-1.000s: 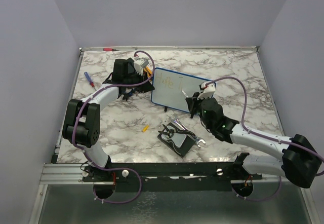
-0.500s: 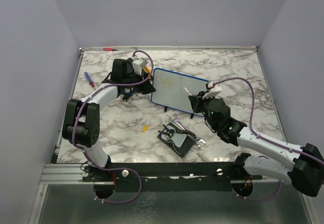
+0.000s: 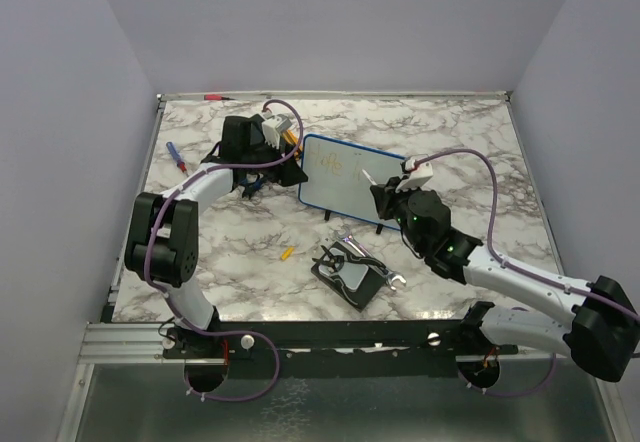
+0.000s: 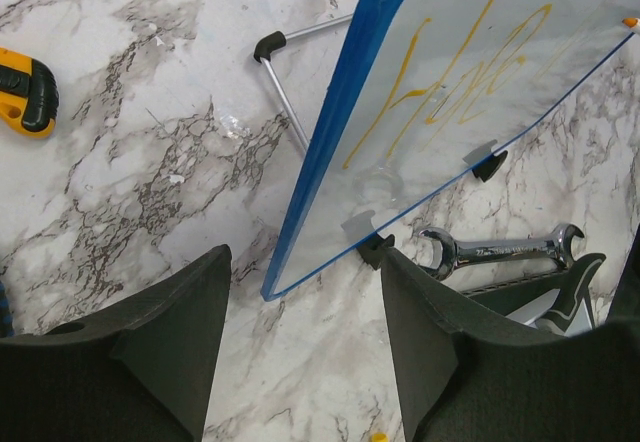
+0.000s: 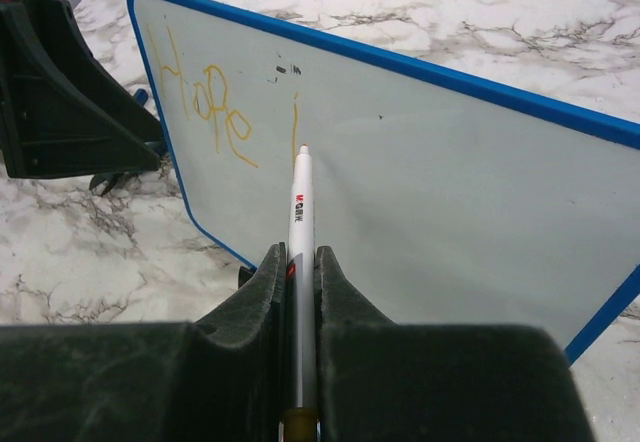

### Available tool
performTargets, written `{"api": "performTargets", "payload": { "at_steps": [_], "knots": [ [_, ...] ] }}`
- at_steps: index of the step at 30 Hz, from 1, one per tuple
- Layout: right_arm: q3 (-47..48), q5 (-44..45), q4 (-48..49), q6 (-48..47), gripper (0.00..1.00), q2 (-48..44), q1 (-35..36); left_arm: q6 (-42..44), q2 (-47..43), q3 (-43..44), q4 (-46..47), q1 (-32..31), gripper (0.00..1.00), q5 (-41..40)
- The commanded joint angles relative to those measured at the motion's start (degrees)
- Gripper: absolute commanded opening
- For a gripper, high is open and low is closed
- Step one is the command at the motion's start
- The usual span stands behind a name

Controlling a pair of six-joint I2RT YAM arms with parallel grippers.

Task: Write a sentence on the whiteboard

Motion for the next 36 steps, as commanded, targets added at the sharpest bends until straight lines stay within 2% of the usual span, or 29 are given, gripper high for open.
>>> {"api": "performTargets", "payload": {
  "at_steps": [1, 8, 25, 28, 33, 36],
  "knots": [
    [1.68, -0.56, 1.88, -1.22, 0.00, 1.28, -0.34, 0.77, 1.53, 1.51, 0.31, 0.18, 0.62, 1.65],
    [1.74, -0.03, 3.01, -1.58, 0.00, 2.68, -0.42, 0.52, 2.33, 1.35, 0.92, -0.27, 0.60, 0.63],
    [1.75, 2.12, 4.42, -1.78, 0.00, 4.73, -0.51, 0.52, 2.41, 0.98, 1.63, -0.87, 0.45, 0.60],
    [1.62, 1.87, 3.90, -1.85, 0.00, 3.94, -0.51, 0.56, 2.41, 0.98, 1.59, -0.94, 0.45, 0.57],
    [-0.26, -4.19, 3.95, -4.21, 0.00, -0.36, -0.51, -1.02, 2.14, 1.06, 1.64, -1.06, 0.45, -0.30],
    [-1.29, -3.15, 2.03, -3.23, 0.00, -2.88, -0.51, -1.28, 2.14, 1.07, 1.56, -1.26, 0.43, -1.17]
  ]
}}
